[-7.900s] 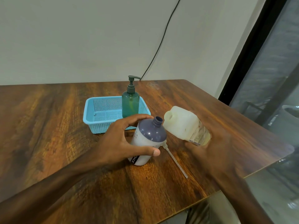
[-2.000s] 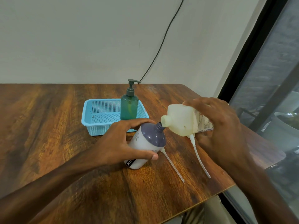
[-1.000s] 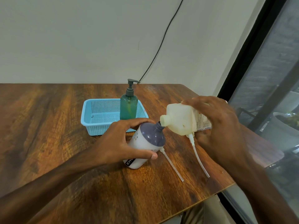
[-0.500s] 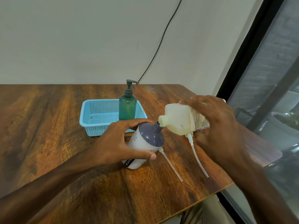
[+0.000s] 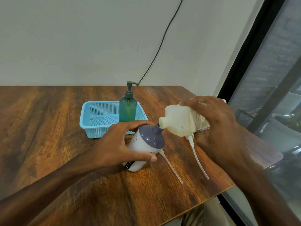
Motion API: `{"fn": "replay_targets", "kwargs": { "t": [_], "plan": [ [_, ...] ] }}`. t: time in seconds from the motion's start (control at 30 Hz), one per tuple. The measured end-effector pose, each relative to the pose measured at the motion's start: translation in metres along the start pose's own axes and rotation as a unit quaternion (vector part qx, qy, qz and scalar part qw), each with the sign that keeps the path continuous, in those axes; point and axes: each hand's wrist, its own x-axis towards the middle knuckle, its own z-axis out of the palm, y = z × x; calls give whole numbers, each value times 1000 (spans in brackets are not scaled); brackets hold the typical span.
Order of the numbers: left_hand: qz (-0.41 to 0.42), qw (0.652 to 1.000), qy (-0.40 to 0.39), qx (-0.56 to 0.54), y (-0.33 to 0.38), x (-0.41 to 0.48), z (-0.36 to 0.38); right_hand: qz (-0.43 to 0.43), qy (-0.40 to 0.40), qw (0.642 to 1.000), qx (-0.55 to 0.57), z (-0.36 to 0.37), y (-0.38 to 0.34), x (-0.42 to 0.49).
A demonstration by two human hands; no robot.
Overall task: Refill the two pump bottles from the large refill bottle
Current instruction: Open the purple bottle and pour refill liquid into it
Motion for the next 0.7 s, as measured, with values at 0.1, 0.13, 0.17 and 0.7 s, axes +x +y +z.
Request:
{"fn": "replay_targets", "kwargs": {
  "t": [0.1,0.13,0.17,0.7],
  "plan": [
    [-3,1000,2,1,0,0,0,9,-7,1000,5,0,0,1],
    [-5,1000,2,0,0,0,0,10,-7,1000,4,0,0,2],
    [-5,1000,3,-1,-1,0,0,8,-5,1000,1,1,0,2],
    [-9,1000,-1,-2,2,0,-1,-6,-3,1000,-9,0,-1,3]
  ]
}}
